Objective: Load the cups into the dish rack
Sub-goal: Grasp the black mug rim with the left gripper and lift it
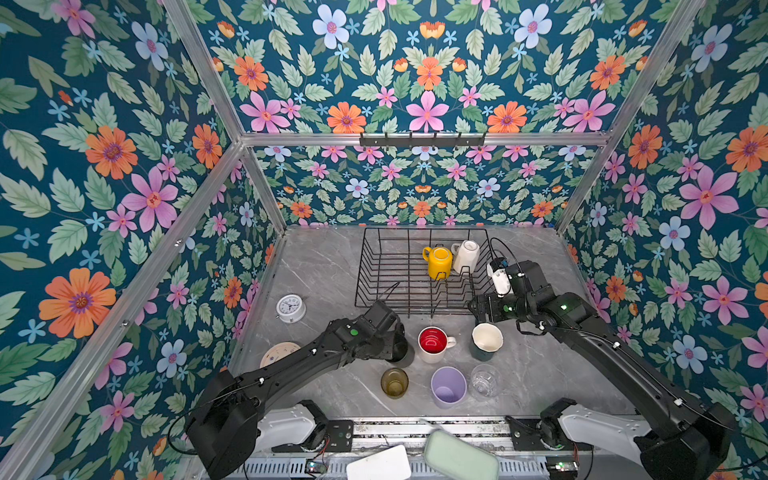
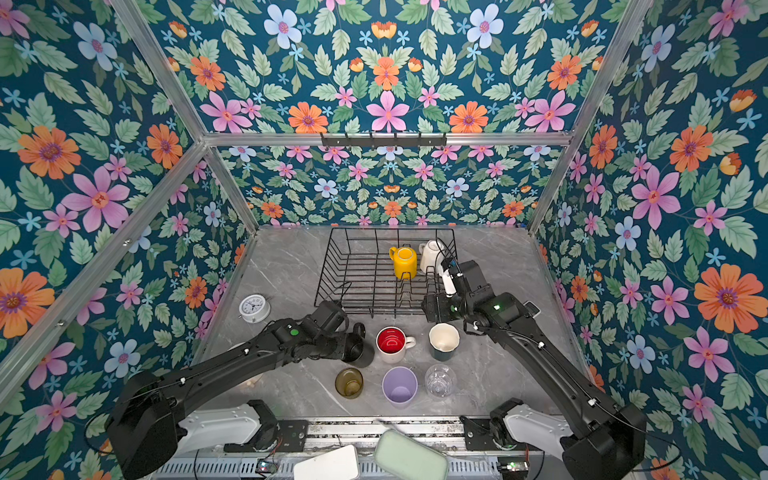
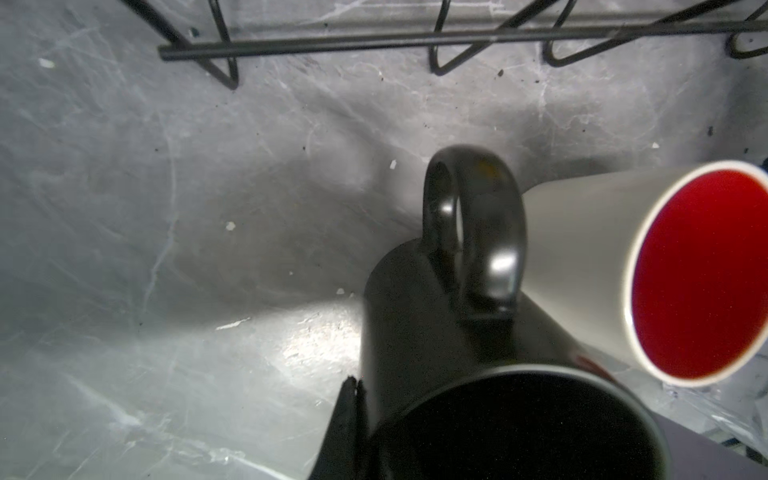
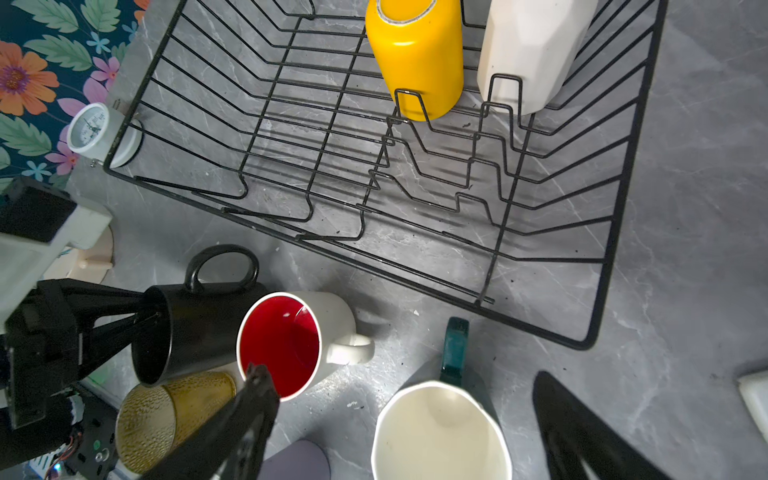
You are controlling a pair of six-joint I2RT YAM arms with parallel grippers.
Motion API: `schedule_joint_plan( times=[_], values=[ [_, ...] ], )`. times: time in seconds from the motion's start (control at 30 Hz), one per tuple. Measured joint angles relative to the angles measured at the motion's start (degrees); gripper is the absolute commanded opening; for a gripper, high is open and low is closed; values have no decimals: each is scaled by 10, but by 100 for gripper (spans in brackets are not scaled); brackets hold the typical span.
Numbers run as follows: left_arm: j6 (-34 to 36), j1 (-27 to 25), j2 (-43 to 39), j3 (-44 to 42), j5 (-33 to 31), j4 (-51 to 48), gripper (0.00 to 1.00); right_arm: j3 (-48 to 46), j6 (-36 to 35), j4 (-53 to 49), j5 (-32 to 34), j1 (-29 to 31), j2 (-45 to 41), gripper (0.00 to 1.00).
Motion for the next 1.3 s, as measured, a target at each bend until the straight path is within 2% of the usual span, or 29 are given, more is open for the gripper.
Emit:
schedule_joint_plan(
  times=[0.23,0.4,0.6,0.73,0.93,1.3],
  values=[
    [14,0,-84,16,-41,-61,0,3,3,12,-19,0,-5,95],
    [46,0,-202,26,-90,-67,0,4,14,27,-49,0,-19,95],
    [95,0,-347,-26,-113,21,0,-4,37,66,-112,0,-31,96],
    [118,0,-403,-74,-101,99,0,-18,59,103,-174,0,-42,97],
    [118,0,-399,-90,-52,182,0,-39,82,166,-260,0,-54,99],
    [80,4,-302,-56,61,266,0,-86,95,249,-339,-5,-95,99]
  ],
)
